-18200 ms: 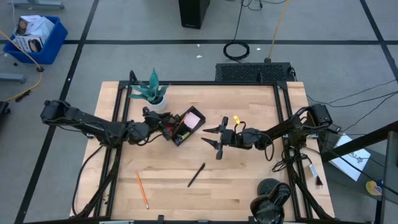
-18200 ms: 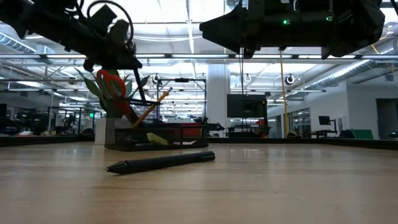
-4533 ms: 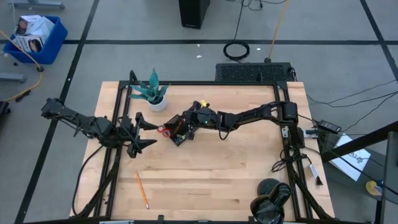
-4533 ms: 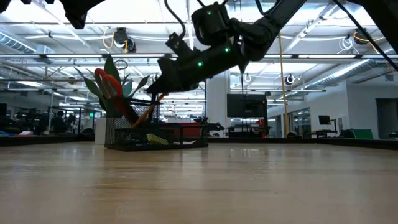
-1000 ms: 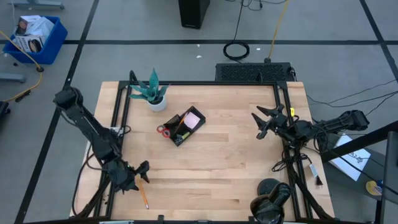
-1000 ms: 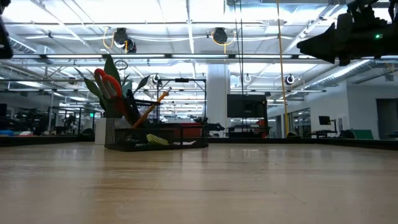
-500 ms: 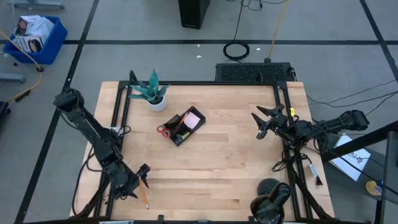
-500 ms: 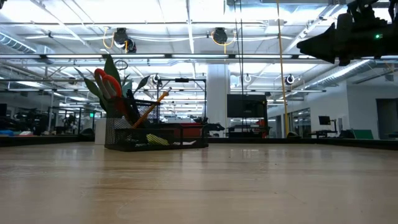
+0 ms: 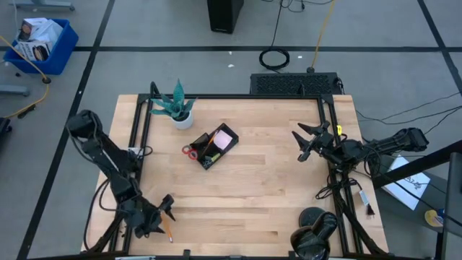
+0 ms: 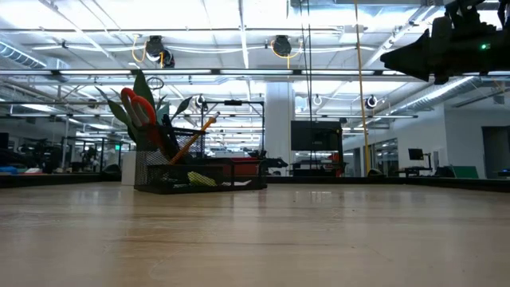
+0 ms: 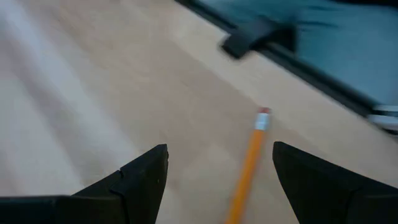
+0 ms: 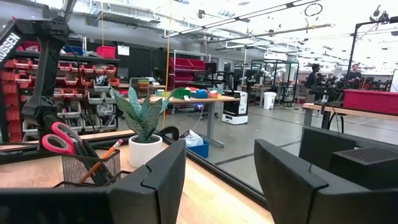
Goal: Pick and place office supplies into organizer
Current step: Put the orange pencil into the black desk organizer
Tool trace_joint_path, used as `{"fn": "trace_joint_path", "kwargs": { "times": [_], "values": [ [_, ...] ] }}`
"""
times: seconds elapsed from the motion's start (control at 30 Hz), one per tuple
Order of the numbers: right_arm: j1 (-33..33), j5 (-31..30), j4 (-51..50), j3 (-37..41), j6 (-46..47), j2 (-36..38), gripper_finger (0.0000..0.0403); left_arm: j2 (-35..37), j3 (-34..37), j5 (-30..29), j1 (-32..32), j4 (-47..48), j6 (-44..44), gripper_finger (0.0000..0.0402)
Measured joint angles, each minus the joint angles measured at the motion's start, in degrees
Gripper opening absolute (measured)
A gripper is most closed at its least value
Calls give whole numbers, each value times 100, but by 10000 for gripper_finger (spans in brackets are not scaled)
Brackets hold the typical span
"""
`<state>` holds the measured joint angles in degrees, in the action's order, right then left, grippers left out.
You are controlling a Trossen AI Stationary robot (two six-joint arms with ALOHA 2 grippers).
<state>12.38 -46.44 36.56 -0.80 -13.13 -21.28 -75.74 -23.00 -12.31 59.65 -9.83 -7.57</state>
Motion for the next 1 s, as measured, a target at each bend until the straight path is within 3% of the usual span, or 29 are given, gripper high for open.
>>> {"fn": "trace_joint_path", "kwargs": {
  "times": [0.1, 0.3, 0.63, 0.87, 1.0],
  "values": [
    [-2, 2, 0, 0, 0, 0, 183, -147, 0, -542, 216, -101, -90, 294],
    [0, 0, 2, 0, 0, 0, 183, -222, 153, -597, 277, -604, -193, 293],
    [-2, 0, 2, 0, 0, 0, 183, -214, 1530, -733, 571, -3774, 232, 252],
    [-2, 0, 0, 0, 0, 0, 183, -208, 2201, -749, 562, -4527, -3, 217],
    [0, 2, 3, 0, 0, 0, 183, -210, 2249, -386, 431, -4268, 82, 197]
  ]
}}
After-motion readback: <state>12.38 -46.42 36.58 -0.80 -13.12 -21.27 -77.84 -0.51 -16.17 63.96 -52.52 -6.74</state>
